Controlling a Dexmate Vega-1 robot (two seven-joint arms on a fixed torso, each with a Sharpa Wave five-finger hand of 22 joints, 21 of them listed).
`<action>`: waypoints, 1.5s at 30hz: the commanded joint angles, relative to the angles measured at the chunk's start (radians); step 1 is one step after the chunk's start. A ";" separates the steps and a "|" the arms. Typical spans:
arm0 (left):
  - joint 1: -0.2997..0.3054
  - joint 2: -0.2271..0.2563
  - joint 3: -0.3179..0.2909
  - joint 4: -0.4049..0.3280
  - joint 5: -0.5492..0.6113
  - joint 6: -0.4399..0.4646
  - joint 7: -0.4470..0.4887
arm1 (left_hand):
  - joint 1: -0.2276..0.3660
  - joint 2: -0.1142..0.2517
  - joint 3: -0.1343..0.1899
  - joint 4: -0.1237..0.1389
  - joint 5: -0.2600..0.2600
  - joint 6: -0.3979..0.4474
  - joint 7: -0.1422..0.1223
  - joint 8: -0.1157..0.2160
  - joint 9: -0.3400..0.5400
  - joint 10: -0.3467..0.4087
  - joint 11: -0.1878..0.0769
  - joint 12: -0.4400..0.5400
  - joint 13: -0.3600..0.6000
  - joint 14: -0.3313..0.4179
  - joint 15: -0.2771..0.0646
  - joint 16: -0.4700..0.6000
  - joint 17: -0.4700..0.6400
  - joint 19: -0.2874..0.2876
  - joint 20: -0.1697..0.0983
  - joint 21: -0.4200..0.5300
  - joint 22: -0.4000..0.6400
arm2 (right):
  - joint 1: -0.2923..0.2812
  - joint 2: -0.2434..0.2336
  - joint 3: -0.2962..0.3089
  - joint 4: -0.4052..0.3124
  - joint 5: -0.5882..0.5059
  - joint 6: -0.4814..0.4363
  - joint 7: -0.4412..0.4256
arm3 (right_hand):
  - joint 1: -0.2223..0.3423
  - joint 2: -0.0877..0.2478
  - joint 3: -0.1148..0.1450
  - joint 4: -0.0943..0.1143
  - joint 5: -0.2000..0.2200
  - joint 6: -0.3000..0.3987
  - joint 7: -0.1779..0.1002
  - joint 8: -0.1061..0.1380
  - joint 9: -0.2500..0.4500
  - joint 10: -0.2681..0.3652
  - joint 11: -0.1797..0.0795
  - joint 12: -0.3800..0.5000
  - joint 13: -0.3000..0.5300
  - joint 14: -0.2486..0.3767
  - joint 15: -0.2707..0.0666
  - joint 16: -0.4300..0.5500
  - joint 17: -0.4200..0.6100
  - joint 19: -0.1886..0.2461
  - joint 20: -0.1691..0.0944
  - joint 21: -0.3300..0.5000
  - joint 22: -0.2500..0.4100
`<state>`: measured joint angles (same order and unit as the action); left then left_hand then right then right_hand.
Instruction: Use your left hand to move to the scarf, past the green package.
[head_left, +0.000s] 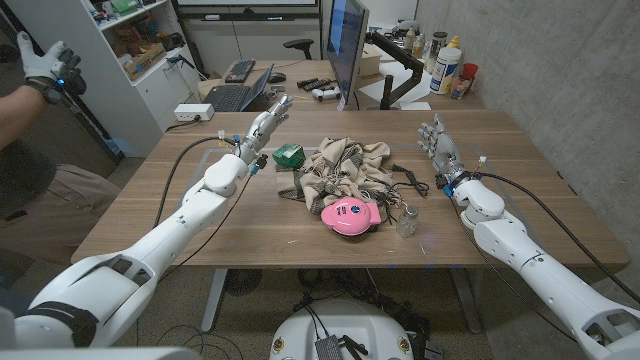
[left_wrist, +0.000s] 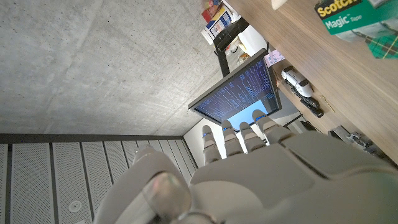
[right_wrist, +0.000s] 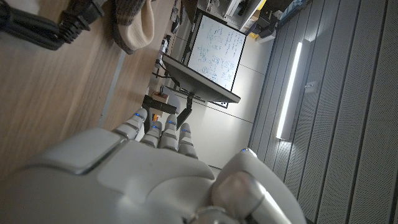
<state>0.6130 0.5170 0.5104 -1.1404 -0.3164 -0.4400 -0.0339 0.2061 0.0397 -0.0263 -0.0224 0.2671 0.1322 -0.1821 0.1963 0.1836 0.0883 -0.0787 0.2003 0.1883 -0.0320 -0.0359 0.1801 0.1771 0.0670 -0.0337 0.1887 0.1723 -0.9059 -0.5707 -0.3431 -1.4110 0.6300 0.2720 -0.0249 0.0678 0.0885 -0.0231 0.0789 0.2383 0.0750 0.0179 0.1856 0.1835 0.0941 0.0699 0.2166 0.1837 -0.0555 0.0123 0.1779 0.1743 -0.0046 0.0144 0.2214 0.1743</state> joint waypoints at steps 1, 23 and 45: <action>-0.020 -0.005 0.019 0.018 0.066 -0.043 0.016 | 0.016 0.000 -0.004 -0.007 0.004 0.006 -0.004 0.004 0.005 0.008 -0.004 0.001 0.002 -0.009 -0.063 0.001 0.001 -0.003 -0.005 0.000 0.003 | -0.006 0.000 0.004 -0.005 -0.002 0.009 -0.004 | 0.000 0.023 0.007 0.003 -0.002 0.004 0.003 0.004 0.002 0.000 -0.002 -0.001 0.005 -0.010 0.000 0.002 0.003 -0.004 0.004 -0.005 0.006; -0.084 -0.031 0.055 0.111 0.152 -0.153 0.021 | 0.026 0.000 -0.002 -0.015 0.006 0.015 -0.006 0.006 0.005 0.012 -0.008 0.003 0.002 -0.011 -0.064 0.003 0.001 0.003 -0.006 0.003 0.003 | -0.002 -0.003 0.003 -0.007 -0.008 0.004 -0.009 | -0.001 0.023 0.008 0.002 -0.003 0.003 0.002 0.004 0.002 -0.004 -0.003 -0.001 0.005 -0.015 0.012 0.001 0.003 -0.011 0.012 -0.011 0.006; -0.140 -0.038 0.085 0.165 0.219 -0.176 0.041 | 0.033 0.000 -0.001 -0.021 0.008 0.012 -0.005 0.004 0.005 0.008 -0.003 0.002 0.002 -0.018 -0.058 0.002 0.002 0.001 0.000 0.003 0.003 | -0.006 -0.003 0.003 -0.018 -0.014 0.001 -0.020 | -0.002 0.023 0.009 0.003 -0.005 0.004 0.003 0.004 0.002 -0.003 -0.005 0.000 0.005 -0.017 0.016 0.002 0.003 -0.011 0.014 -0.014 0.006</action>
<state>0.5000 0.4806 0.5797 -1.0003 -0.1358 -0.5995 -0.0080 0.2233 0.0411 -0.0252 -0.0376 0.2671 0.1450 -0.1841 0.1963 0.1836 0.0921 -0.0823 0.2003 0.1883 -0.0422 -0.0359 0.1801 0.1771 0.0672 -0.0335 0.1887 0.1724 -0.9119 -0.5733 -0.3389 -1.4254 0.6219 0.2716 -0.0407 0.0678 0.0885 -0.0189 0.0831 0.2383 0.0750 0.0180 0.1856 0.1834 0.0943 0.0696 0.2166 0.1837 -0.0663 0.0230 0.1779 0.1743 -0.0118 0.0215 0.2107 0.1794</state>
